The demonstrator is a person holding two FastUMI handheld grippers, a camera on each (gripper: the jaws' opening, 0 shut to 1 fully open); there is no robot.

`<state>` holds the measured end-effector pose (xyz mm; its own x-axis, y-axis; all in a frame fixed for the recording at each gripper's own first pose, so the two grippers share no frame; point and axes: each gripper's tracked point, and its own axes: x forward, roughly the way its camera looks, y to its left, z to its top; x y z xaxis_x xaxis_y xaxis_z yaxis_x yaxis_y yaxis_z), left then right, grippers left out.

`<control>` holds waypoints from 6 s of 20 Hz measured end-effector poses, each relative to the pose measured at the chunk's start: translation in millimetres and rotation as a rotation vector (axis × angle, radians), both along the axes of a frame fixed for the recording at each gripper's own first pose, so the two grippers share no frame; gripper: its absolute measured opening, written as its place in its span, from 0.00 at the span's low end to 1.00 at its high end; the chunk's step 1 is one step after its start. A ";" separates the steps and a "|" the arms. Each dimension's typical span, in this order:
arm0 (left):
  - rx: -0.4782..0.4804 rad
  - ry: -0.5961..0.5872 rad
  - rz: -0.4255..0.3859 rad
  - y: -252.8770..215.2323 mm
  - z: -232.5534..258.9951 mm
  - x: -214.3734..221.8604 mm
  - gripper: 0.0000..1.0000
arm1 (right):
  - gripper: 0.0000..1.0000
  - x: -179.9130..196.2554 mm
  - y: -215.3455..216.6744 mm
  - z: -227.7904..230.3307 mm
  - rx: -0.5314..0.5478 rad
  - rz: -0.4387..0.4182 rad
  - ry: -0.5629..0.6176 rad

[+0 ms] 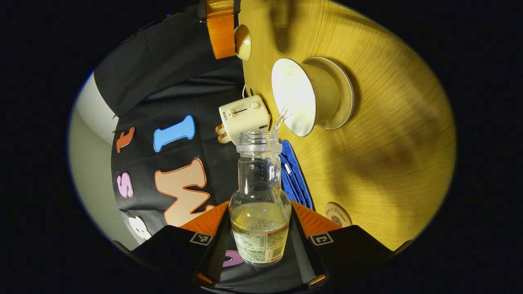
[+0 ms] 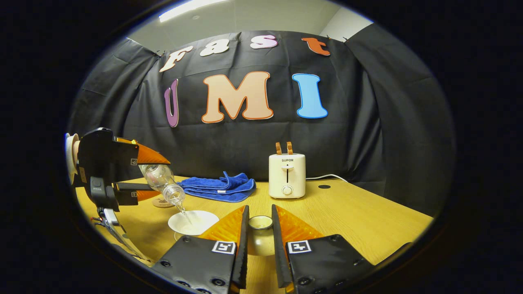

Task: Open the teacup lid with one hand, grasp the water bottle and pour water into the teacup with the other hand; after pouring, place the water bottle on the coaster and then close the teacup lid.

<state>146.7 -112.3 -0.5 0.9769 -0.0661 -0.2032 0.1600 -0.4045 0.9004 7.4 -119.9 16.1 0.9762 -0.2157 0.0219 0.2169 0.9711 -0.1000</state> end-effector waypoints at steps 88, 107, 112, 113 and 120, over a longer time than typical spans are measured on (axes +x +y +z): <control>-1.863 -0.098 0.259 118.2 -17.0 31.2 0.96 | 0.31 5.3 17.8 -1.6 0.000 0.092 0.013; -1.881 -0.191 0.322 145.6 -15.2 -38.0 0.96 | 0.32 61.3 107.5 -22.1 0.020 0.341 0.086; -1.881 -0.192 0.321 144.6 -16.0 -38.3 0.96 | 0.32 68.3 111.2 -38.1 0.012 0.345 0.183; -1.881 -0.193 0.321 144.7 -17.1 -38.8 0.96 | 0.32 68.1 111.3 -38.8 0.013 0.347 0.192; -1.881 -0.193 0.321 144.9 -15.9 -38.9 0.96 | 0.36 67.1 110.1 -36.8 0.011 0.341 0.180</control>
